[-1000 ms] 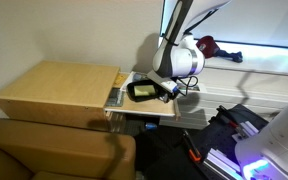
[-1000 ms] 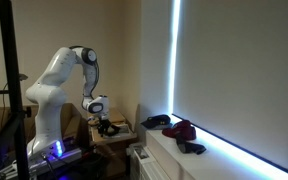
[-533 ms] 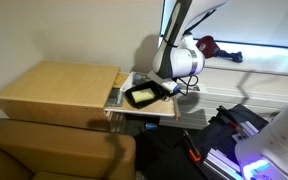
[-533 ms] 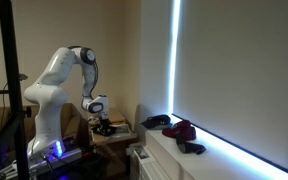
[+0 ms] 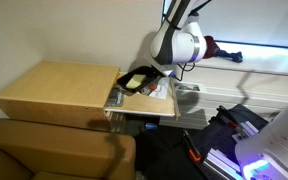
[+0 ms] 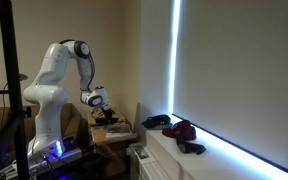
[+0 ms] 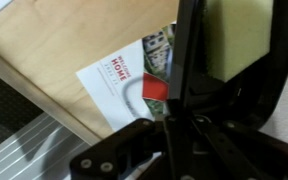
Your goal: Get the black tray on the open drawer of the cabinet and place it on the countertop
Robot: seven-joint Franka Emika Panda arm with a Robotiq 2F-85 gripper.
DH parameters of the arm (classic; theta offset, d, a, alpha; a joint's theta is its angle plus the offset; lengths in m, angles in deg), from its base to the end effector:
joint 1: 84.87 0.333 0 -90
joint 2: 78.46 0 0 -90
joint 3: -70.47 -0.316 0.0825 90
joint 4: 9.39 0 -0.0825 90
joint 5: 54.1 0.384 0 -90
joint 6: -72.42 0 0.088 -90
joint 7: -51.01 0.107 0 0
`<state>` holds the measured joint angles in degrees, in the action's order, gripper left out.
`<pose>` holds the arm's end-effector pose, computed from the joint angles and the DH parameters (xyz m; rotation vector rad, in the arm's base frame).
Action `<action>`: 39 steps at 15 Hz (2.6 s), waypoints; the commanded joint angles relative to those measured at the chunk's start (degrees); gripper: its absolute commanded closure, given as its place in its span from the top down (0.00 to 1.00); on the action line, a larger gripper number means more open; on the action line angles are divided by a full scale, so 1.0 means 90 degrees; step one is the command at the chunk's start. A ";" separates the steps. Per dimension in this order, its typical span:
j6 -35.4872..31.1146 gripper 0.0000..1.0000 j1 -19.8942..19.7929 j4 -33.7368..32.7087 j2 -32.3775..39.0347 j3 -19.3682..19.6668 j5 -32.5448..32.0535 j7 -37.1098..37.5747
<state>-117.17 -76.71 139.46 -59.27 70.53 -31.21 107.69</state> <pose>0.4564 0.0238 0.1769 -2.3510 1.7037 -0.4508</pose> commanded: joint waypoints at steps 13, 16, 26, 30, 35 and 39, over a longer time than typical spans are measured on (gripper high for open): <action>-0.0179 0.02 0.0368 -0.0321 -0.1423 -0.1243 0.0035 -0.0124; -0.0035 0.02 0.0738 -0.0608 -0.0477 -0.0837 -0.0032 -0.0255; -0.0066 0.02 0.2776 -0.3389 0.2313 0.0526 0.0542 0.1174; -0.0060 0.07 0.2729 -0.3425 0.2330 0.0434 0.0552 0.1155; -0.0300 0.02 0.2921 -0.3924 0.2915 0.0775 0.0758 0.1704; -0.0178 0.02 0.3143 -0.4315 0.3376 0.1131 0.1070 0.2223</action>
<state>-118.59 -51.03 104.13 -32.83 77.82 -24.22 124.94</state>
